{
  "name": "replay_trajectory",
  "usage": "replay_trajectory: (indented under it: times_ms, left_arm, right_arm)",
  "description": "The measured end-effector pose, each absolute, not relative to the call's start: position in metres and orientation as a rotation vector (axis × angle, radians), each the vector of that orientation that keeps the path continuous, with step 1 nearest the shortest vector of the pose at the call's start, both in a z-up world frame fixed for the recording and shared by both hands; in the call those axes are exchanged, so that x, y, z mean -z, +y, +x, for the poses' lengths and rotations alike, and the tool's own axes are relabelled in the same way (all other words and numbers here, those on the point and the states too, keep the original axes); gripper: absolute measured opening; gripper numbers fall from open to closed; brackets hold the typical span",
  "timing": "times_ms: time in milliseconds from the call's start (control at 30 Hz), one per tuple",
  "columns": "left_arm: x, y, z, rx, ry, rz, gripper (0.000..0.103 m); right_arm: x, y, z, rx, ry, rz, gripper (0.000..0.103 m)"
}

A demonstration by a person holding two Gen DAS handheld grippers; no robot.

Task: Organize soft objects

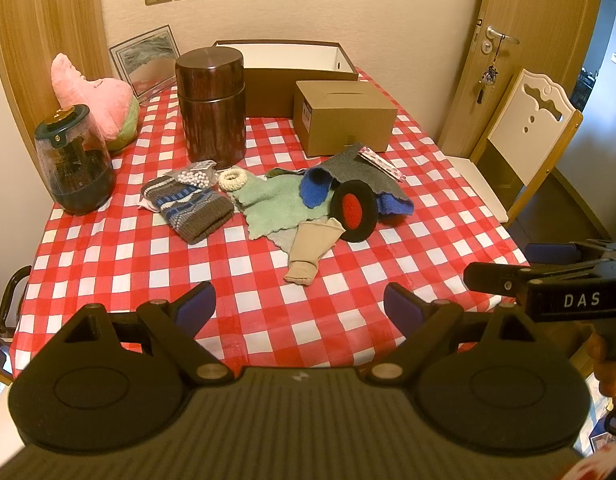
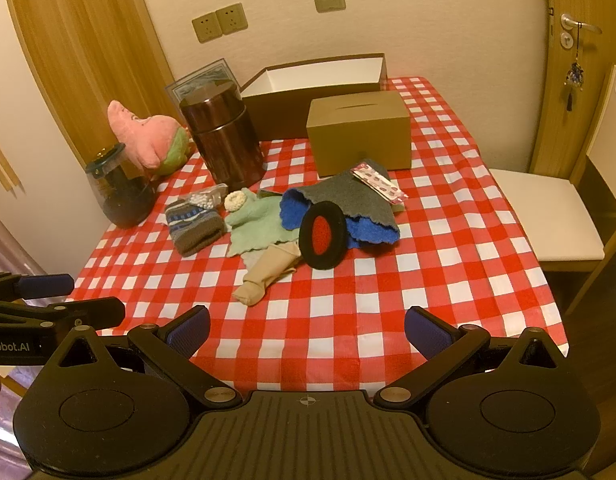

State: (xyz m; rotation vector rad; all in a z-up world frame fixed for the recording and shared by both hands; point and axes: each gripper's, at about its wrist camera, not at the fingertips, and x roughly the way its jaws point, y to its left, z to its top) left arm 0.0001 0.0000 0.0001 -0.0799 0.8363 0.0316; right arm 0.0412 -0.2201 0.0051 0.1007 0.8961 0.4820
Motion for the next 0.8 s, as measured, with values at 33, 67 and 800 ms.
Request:
replay_trajectory:
  times_ms: [33,67,800]
  left_arm:
    - [0.0000,0.0000,0.0001,-0.032,0.837,-0.080,0.090]
    - [0.0000,0.0000,0.0001,-0.032,0.837,-0.080,0.090]
    - [-0.0001,0.0000,0.0001,-0.032,0.839,-0.082,0.090]
  right_arm:
    - [-0.0050,-0.2200,0.0413,-0.482,0.896,0.100,0.103]
    - [-0.0050,-0.2199,0.0414,-0.482,0.897,0.101,0.103]
    - [-0.0027,-0.2173,0.0430,-0.481,0.898,0.102,0.103]
